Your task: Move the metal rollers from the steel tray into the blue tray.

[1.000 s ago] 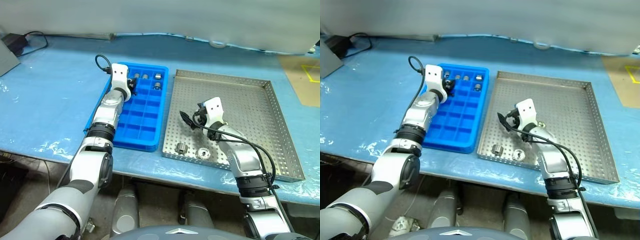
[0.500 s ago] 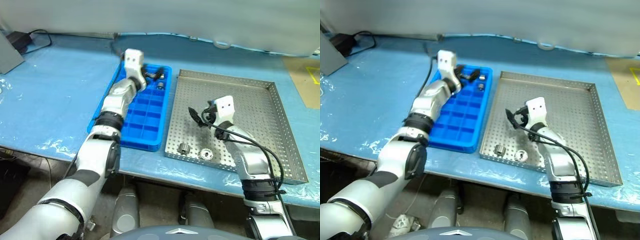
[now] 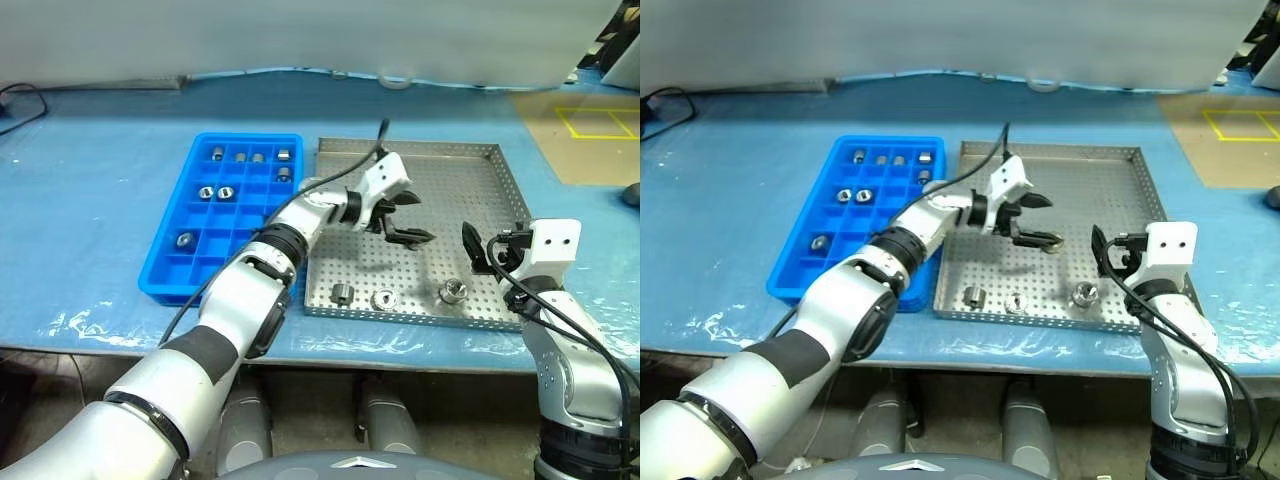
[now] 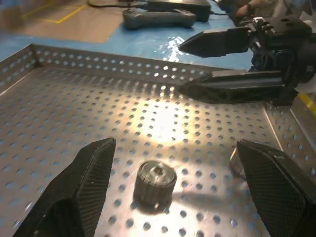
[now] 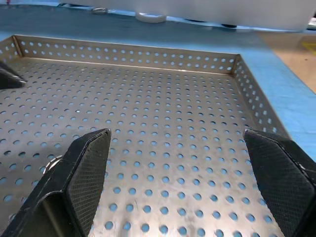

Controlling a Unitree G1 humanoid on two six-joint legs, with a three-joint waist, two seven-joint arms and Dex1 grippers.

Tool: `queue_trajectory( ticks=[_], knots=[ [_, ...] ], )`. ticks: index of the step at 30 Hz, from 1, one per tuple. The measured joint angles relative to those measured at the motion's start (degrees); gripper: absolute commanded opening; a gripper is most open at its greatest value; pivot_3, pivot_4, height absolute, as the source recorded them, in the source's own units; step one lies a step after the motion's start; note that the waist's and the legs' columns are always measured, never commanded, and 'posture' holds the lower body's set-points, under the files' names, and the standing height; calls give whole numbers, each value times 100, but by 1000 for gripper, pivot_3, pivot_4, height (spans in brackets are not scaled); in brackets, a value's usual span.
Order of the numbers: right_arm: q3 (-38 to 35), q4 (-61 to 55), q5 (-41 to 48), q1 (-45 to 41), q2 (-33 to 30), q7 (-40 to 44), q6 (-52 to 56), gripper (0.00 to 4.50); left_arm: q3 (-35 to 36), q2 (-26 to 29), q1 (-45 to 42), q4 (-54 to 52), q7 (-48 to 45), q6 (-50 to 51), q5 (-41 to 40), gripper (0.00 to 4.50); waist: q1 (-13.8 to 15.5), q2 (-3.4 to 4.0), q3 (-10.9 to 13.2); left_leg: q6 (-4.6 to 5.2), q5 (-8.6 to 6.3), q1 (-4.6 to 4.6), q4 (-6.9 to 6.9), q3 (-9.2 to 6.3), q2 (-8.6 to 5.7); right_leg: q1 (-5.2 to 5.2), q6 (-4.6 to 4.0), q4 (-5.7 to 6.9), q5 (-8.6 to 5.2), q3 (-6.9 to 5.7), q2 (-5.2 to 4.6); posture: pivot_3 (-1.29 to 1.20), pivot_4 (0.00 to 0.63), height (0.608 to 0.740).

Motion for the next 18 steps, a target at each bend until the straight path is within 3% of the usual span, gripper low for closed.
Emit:
queue_trajectory(
  ticks=[4, 9, 13, 18],
  knots=[
    [-10, -210, -13, 275, 130, -203, 2, 4500, -94, -78, 0, 233, 637, -27, 270, 4287, -158, 2, -1, 5, -3, -1, 2, 6, 0, -1, 2, -13, 0, 3, 5, -549, 150, 740],
    [-7, -375, -10, 316, 210, -359, 30, 4500, -652, -100, 34, 537, 2348, -11, 1141, 4287, -269, 6, -3, 11, -7, -12, 5, 5, -1, -1, 10, -36, 4, 3, 7, -550, 150, 740],
    [143, -386, -46, 314, 255, -408, 32, 4500, -271, -114, 100, 557, 2496, 189, 937, 4398, -327, 7, -5, 23, -14, -16, 5, 6, -5, 3, 8, -41, 5, 2, 5, -542, 150, 740],
    [328, -369, -102, 306, 285, -465, 31, 4500, 417, -114, 191, 564, 1821, 632, 328, 4398, -346, 8, -5, 34, -21, -23, 5, 6, -6, 2, -28, -47, 27, -3, 2, -526, 150, 740]
  ],
)
